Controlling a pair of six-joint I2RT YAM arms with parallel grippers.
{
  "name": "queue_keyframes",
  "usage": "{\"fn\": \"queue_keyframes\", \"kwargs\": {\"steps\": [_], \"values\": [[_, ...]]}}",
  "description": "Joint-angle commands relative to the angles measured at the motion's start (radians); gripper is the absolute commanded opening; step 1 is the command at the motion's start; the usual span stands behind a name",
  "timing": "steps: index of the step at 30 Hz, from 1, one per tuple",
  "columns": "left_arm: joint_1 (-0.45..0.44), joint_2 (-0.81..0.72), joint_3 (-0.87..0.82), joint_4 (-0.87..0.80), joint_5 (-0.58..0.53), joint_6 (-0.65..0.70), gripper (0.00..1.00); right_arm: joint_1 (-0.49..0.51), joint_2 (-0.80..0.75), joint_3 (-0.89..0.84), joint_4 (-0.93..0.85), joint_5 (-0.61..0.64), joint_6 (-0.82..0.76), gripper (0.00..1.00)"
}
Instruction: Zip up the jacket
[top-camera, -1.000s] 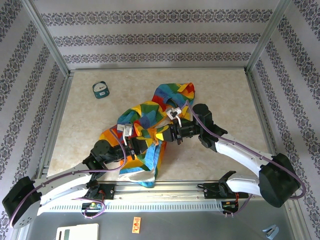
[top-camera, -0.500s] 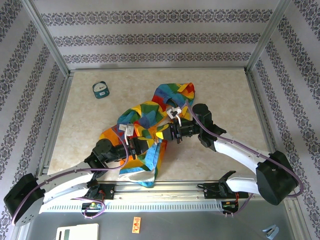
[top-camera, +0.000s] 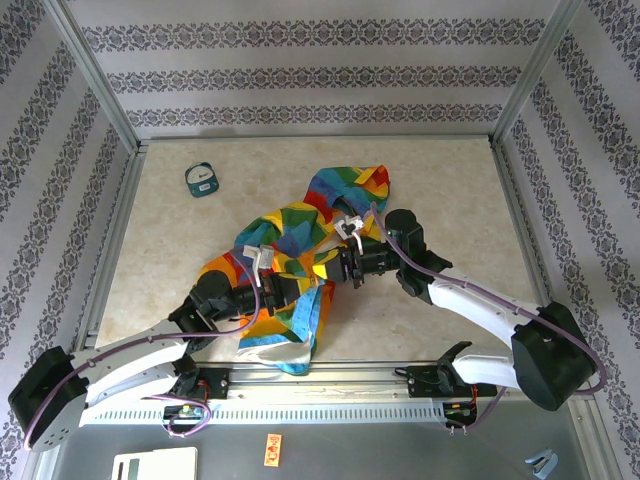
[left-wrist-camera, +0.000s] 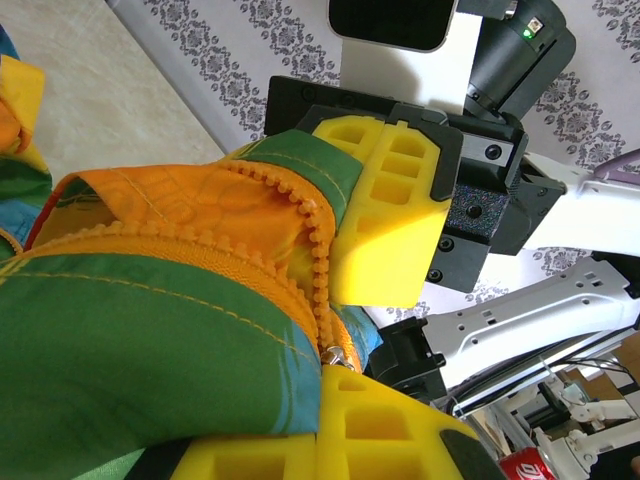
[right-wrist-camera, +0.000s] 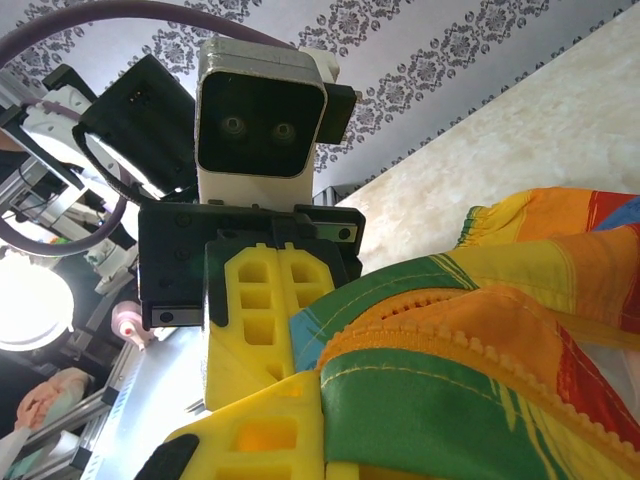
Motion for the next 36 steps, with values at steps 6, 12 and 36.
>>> {"fn": "queue_keyframes", "kwargs": {"steps": [6, 12, 36], "values": [[0.001, 0.053, 0.062, -0.062, 0.131, -0.003, 0.0, -0.009, -0.018, -0.019, 0.093, 0.093, -0.038, 0.0], [0.0, 0.065, 0.079, -0.158, 0.059, 0.017, 0.0, -0.015, 0.004, -0.046, 0.135, 0.104, -0.019, 0.0], [0.015, 0.067, 0.205, -0.57, 0.027, 0.019, 0.0, -0.047, 0.074, -0.072, 0.133, 0.185, 0.048, 0.41]]}}
